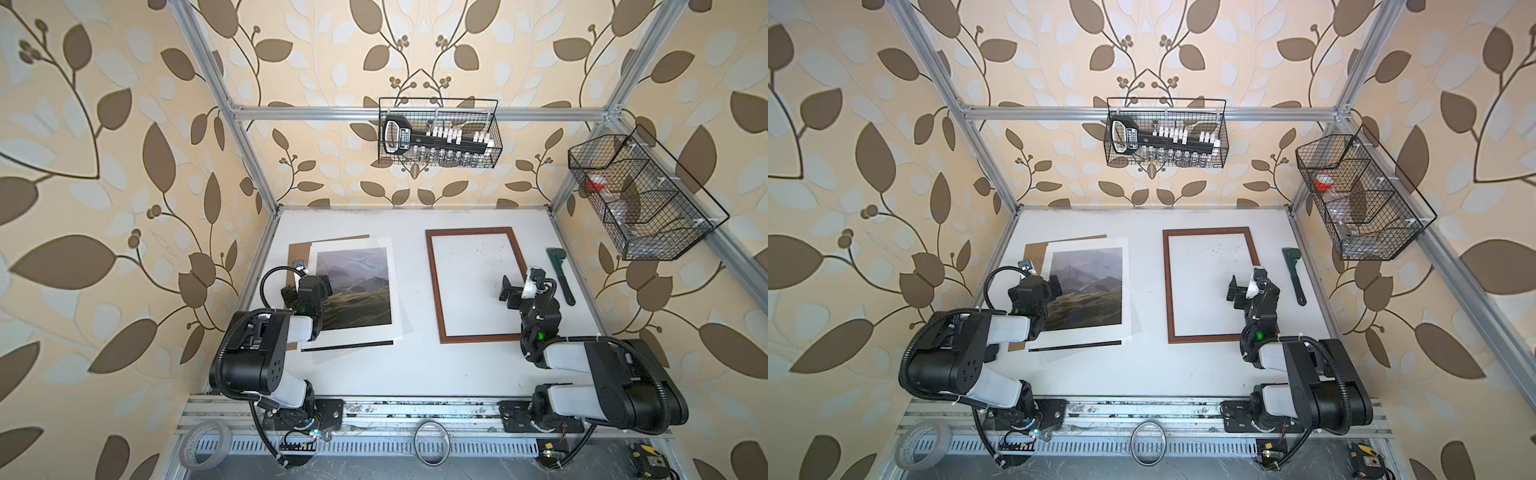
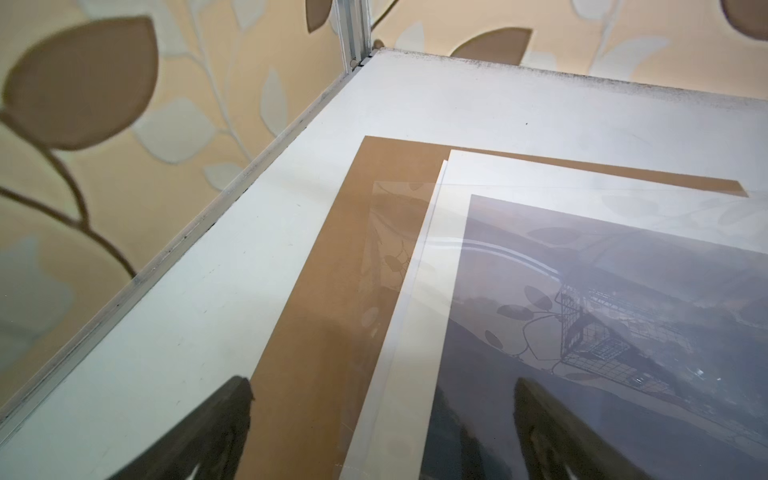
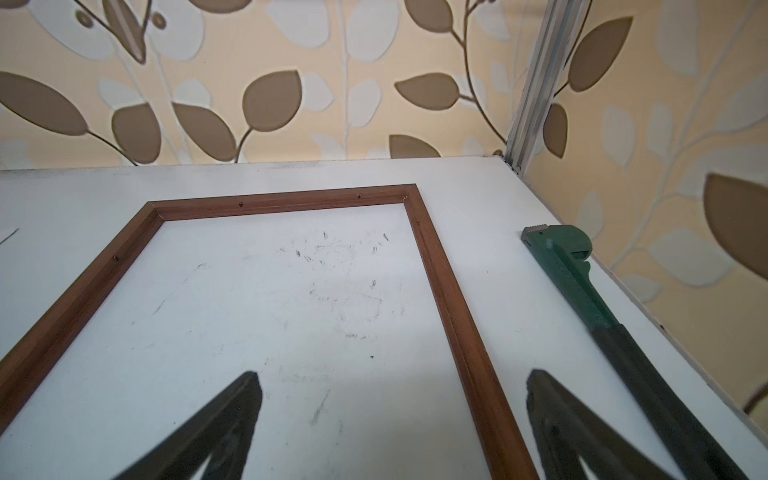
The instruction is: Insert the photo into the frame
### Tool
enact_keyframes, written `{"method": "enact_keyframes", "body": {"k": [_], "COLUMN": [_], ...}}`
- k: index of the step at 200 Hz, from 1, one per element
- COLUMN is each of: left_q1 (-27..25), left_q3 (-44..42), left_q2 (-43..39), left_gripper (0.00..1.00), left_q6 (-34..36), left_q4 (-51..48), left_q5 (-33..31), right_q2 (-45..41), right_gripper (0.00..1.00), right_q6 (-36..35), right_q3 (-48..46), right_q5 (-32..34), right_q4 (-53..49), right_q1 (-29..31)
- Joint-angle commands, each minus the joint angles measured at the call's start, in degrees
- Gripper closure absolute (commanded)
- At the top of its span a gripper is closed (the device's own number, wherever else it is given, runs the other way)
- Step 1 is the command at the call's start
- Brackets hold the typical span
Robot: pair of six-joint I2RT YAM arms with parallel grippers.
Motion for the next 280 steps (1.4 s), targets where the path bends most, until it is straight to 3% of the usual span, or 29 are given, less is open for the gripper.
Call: {"method": "enact_keyframes", "body": {"k": [1,172,217,236,249,261,280], "left_q1": [-0.6,-0.4,1.9,1.3,0.3,-1.8,-4.0], "left_q3": [0.0,0.0,-0.6,-0.8,-0.2,1.7,3.6], "left_q2": [-1.1,-1.1,-1.6,-2.1,-5.7,-8.4,-13.6], "left_gripper": [0.01,0.01,0.01,0.01,0.01,0.01,0.01], "left_q6": [0.0,-0.1,-1.0,-0.2,0.7,1.7,0.9], "left_q4": [1.7,1.7,1.9,2.4,-0.6,-5.8,-12.3], "left_q5": [-0.8,-0.7,3.7,2.9,2.1,-1.4,-8.1], "right_q2": [-0.1,0.1,0.3,-0.3,-5.1,-10.2,-14.7], "right_gripper": [0.0,0.0,0.0,0.0,0.0,0.0,0.0], "right_q6": [-2.0,-1.6,0.2,-0.1,-1.5,-3.2,-4.0], "right_q3": [0.3,0.8,1.2,1.2,2.5,5.4,8.9], "right_q5": [-2.8,-4.5,-7.5,-5.1,-1.0,2.6,9.2], "right_q4": [1.1,0.7,0.0,0.0,-5.9,-15.6,-22.4], "right_q1": [1.0,0.3,-2.4,-1.4,1.0,3.6,7.9]}}
